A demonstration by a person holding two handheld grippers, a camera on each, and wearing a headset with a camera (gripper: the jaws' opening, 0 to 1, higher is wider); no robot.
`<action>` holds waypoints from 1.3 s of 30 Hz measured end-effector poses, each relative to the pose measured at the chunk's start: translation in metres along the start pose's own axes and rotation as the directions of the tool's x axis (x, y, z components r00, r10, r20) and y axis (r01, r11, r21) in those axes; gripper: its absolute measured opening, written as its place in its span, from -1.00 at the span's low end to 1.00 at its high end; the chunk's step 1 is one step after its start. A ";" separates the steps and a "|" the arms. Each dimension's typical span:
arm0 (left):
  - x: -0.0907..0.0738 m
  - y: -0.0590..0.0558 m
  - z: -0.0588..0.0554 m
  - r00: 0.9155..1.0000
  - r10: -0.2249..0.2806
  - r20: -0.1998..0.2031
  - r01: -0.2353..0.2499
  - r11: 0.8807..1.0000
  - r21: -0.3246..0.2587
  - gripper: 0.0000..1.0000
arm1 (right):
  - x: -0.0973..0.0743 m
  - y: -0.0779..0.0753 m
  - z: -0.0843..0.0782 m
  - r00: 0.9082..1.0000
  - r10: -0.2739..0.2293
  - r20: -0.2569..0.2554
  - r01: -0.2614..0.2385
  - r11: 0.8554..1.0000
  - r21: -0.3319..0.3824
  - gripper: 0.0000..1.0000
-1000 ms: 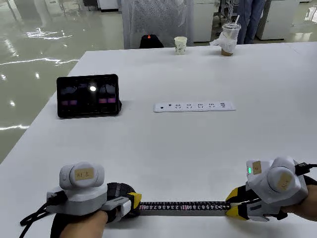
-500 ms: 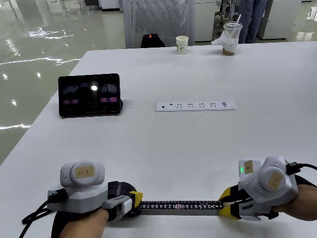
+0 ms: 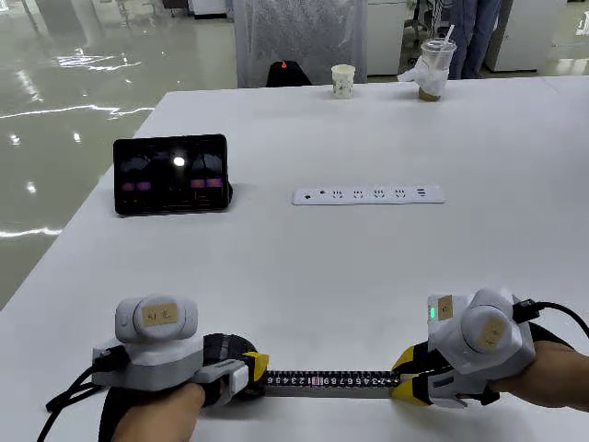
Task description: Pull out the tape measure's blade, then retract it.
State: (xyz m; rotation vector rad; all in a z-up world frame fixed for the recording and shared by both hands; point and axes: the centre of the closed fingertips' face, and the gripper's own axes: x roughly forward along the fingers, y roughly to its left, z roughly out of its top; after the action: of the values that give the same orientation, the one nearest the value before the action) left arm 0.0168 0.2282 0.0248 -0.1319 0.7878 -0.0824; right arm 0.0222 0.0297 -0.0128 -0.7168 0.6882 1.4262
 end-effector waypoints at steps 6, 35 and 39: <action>0.000 0.000 0.000 1.000 -0.002 -0.001 0.002 1.000 0.000 0.09 | 0.004 0.001 0.006 1.000 0.004 0.004 -0.004 1.000 -0.002 -0.79; 0.000 0.001 0.000 1.000 -0.013 -0.004 0.013 1.000 -0.009 0.10 | 0.017 0.002 0.020 1.000 0.008 0.021 -0.008 1.000 0.004 -0.78; 0.000 0.001 0.000 1.000 -0.015 -0.005 0.015 1.000 -0.008 0.10 | 0.018 0.003 0.022 1.000 0.010 0.021 -0.010 1.000 0.002 -0.78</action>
State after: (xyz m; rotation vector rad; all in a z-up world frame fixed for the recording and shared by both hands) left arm 0.0167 0.2290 0.0246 -0.1452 0.7927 -0.0939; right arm 0.0200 0.0587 -0.0135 -0.6962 0.6777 1.4403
